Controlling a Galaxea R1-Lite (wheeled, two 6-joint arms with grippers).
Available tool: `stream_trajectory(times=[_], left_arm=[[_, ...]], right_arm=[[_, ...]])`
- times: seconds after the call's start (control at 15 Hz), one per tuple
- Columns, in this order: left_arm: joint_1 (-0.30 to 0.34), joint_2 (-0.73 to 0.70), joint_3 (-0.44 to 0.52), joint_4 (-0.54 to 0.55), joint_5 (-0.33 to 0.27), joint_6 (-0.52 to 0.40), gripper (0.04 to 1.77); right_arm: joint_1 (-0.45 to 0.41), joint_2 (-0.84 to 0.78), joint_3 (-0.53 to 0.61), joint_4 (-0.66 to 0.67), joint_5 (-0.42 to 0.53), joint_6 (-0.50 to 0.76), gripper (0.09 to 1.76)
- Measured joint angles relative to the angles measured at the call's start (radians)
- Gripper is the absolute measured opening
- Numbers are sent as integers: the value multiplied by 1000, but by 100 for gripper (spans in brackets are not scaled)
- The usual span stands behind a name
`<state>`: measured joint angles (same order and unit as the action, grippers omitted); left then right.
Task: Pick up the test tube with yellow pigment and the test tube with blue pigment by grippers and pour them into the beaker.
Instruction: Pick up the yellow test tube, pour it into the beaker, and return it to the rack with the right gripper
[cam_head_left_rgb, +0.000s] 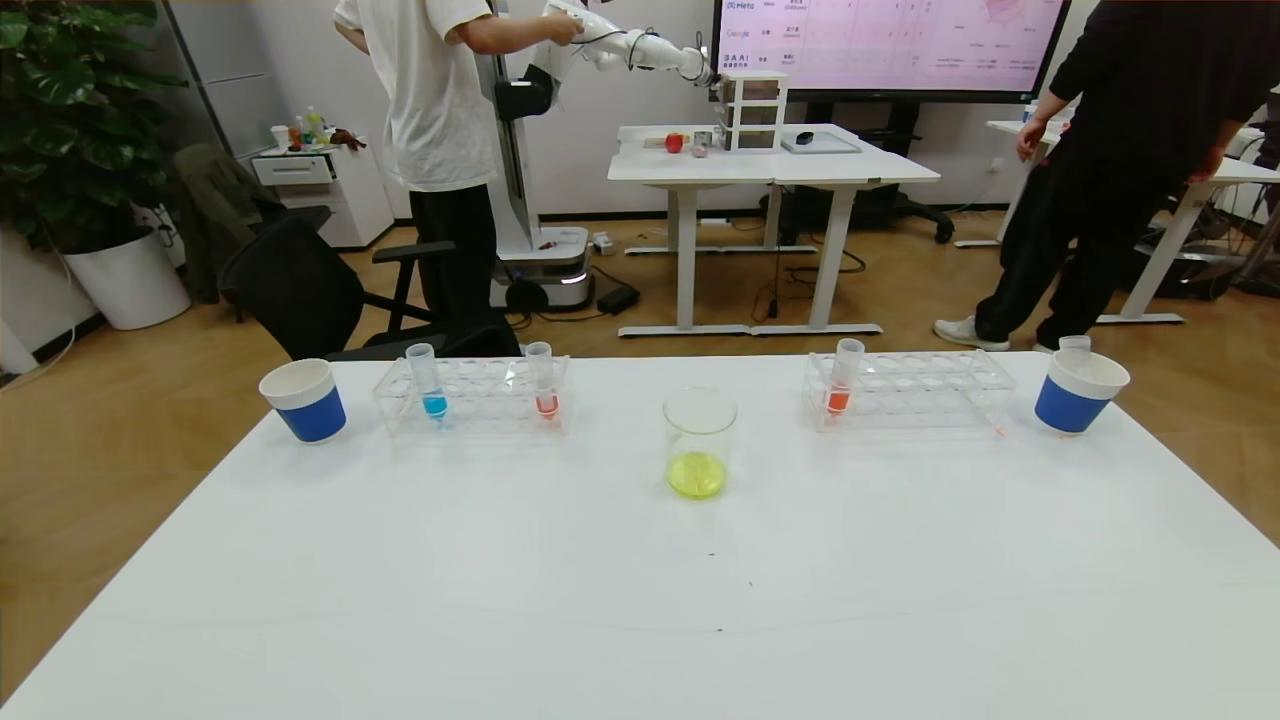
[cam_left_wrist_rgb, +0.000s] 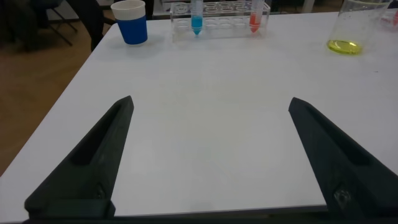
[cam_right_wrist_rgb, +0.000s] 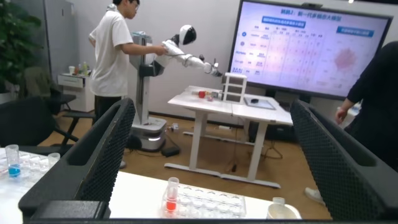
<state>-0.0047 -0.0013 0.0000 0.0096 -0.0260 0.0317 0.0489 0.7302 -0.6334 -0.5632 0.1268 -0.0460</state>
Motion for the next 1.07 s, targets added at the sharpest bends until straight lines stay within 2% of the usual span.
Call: stream_trajectory(times=[0.27,0.47,0.73,1.07], left_arm=[[0,0,0,0,0,0,174],[0,0,0,0,0,0,174],[0,0,0,-1,0,0,174],[0,0,0,0,0,0,174]], right_arm=[[5,-321,42,286,2,-53,174],[-19,-502,63,455,53,-65,174],[-40,-672,197,474,70,-127,174],[-46,-727,544,345,-44,-155,174]])
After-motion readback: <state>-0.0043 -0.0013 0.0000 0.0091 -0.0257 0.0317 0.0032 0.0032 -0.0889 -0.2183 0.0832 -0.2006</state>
